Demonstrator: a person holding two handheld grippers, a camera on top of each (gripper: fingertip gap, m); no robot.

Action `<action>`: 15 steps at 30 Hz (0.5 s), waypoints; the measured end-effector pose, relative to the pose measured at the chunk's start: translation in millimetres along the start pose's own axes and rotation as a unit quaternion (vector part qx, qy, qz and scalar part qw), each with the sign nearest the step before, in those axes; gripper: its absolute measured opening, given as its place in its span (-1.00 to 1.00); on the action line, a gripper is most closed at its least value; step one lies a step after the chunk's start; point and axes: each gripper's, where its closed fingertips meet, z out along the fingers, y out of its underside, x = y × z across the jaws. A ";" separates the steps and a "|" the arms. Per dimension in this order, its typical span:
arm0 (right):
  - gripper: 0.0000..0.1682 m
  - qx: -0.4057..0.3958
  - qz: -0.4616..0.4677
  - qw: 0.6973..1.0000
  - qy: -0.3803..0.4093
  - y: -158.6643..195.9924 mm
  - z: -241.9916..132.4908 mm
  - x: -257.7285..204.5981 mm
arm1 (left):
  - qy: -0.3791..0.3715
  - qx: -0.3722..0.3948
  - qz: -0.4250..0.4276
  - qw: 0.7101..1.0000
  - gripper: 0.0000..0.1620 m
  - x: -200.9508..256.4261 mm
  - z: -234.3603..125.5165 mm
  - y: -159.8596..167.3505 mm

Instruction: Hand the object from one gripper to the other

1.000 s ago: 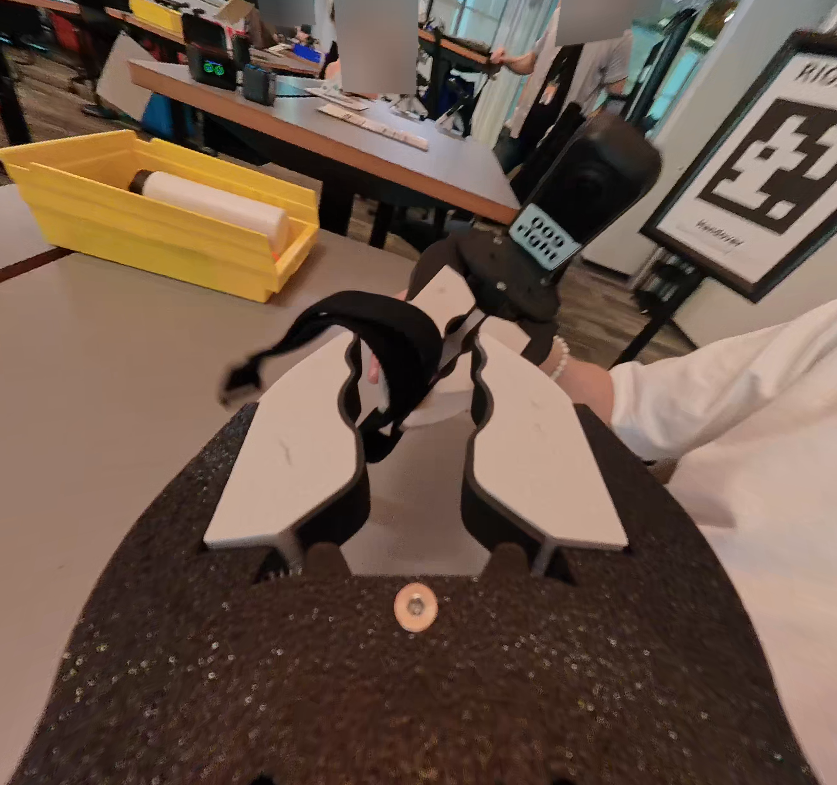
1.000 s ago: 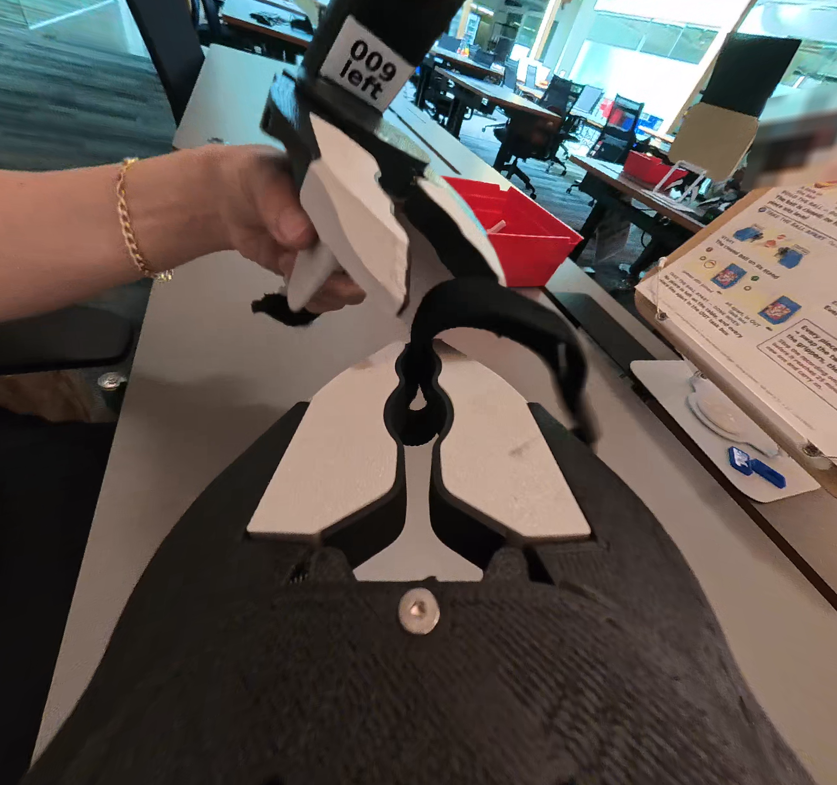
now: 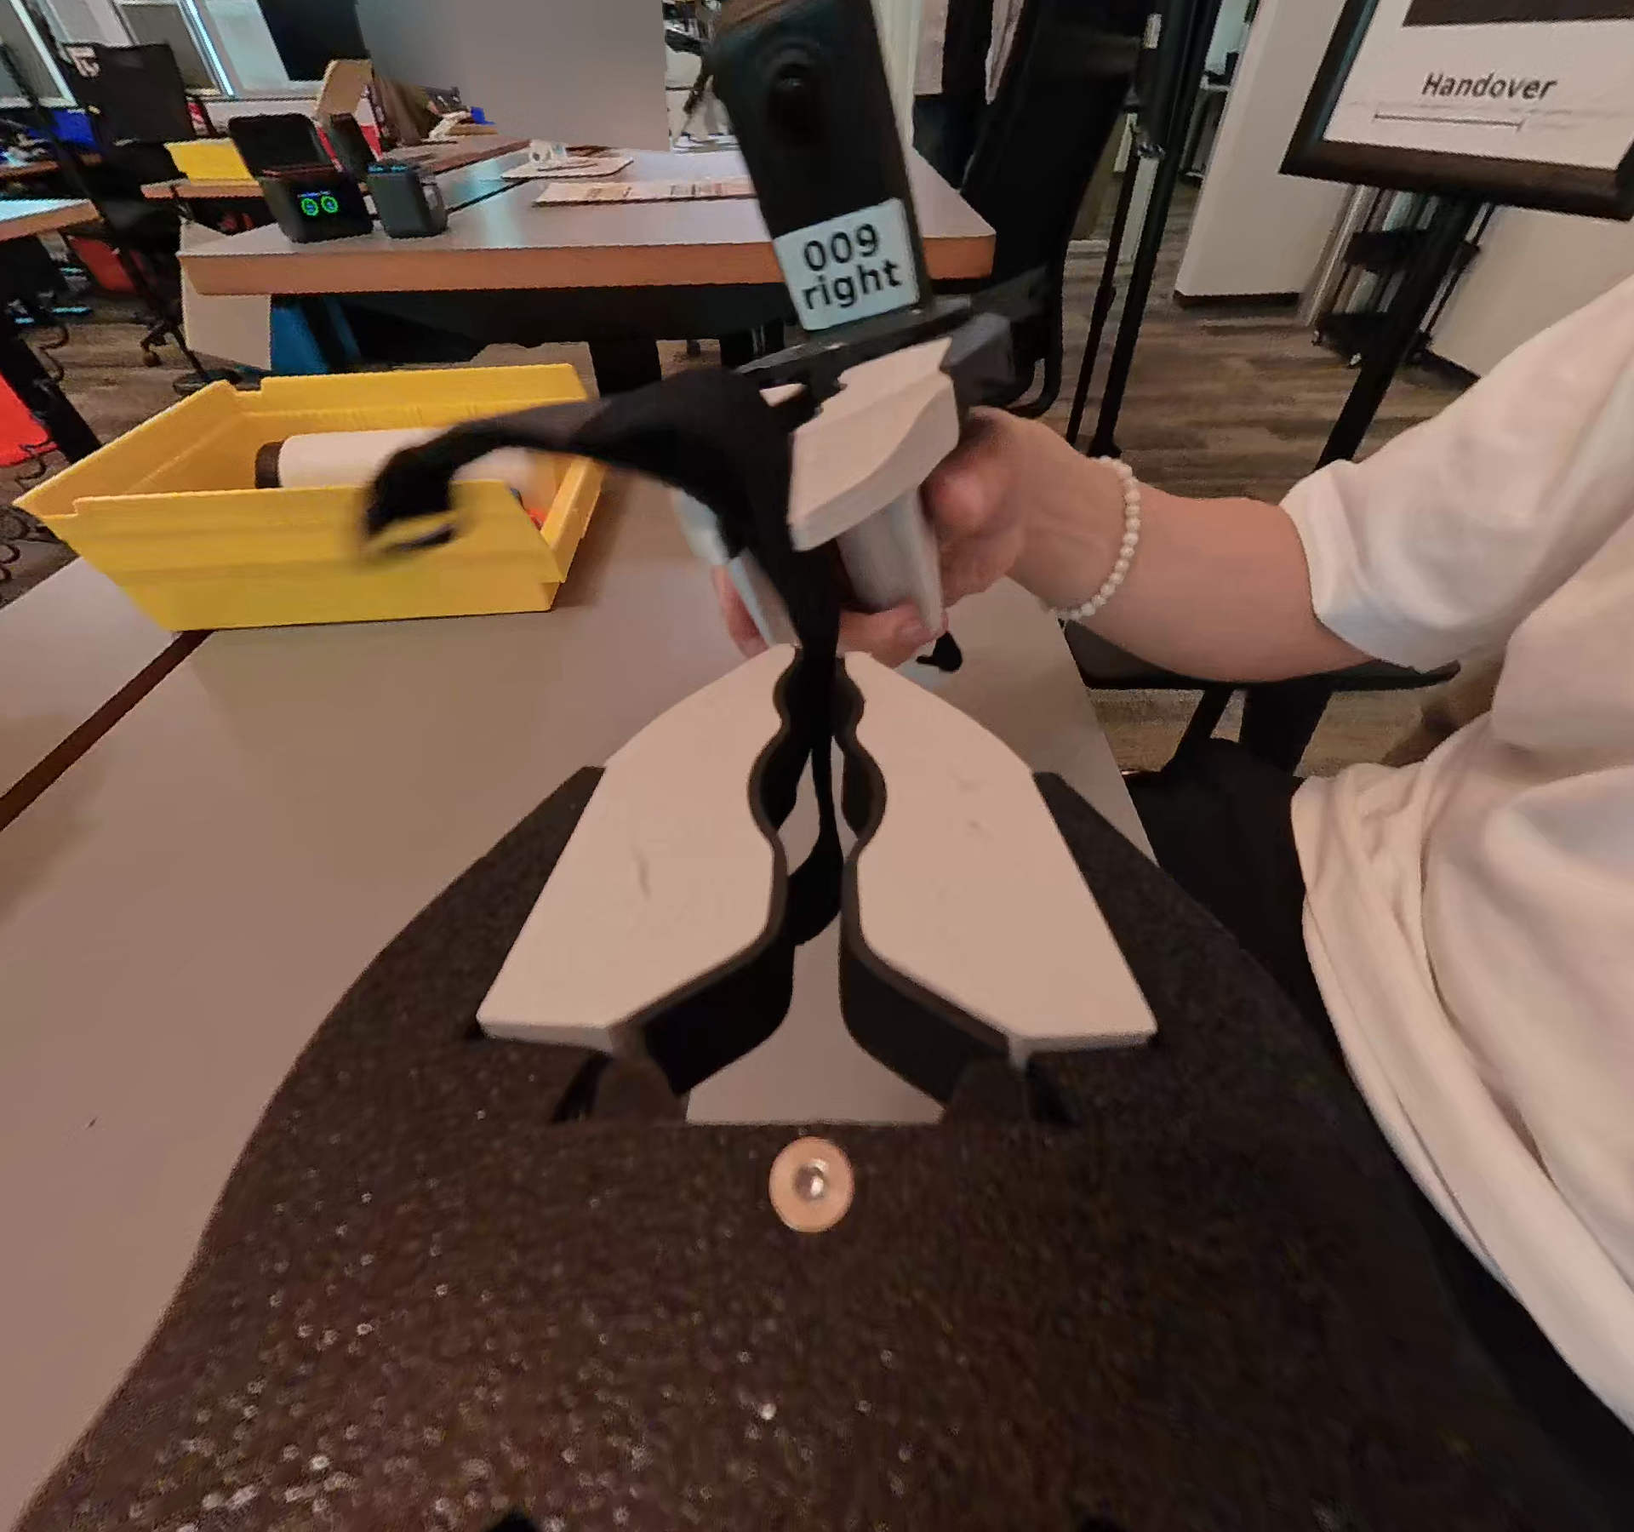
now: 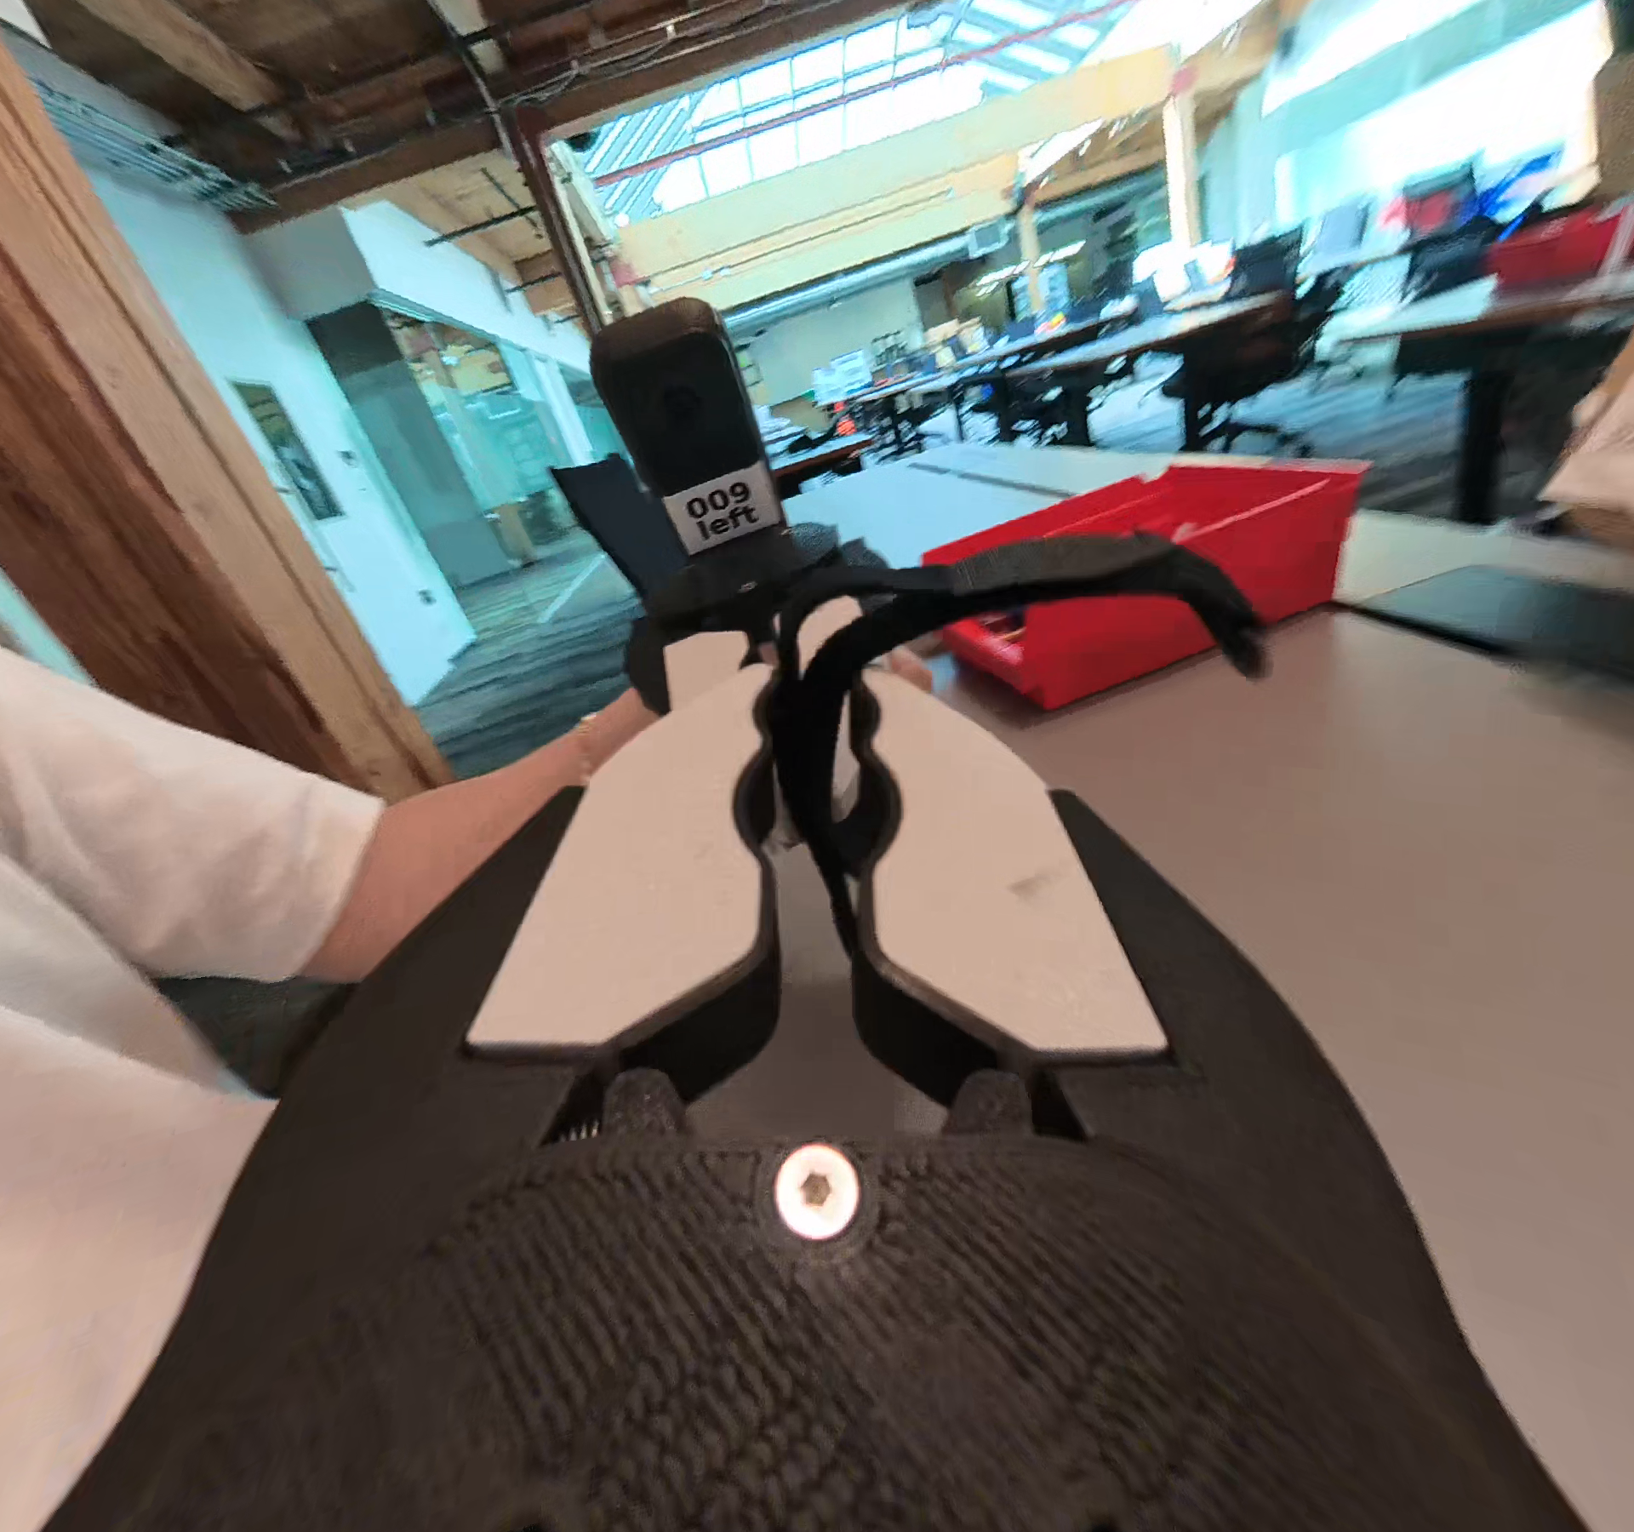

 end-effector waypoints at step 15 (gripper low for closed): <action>-0.95 -0.158 -0.393 0.831 0.361 10.3 -16.2 66.9 | -0.366 -0.017 -0.049 0.929 -0.54 -48.0 -16.1 -39.2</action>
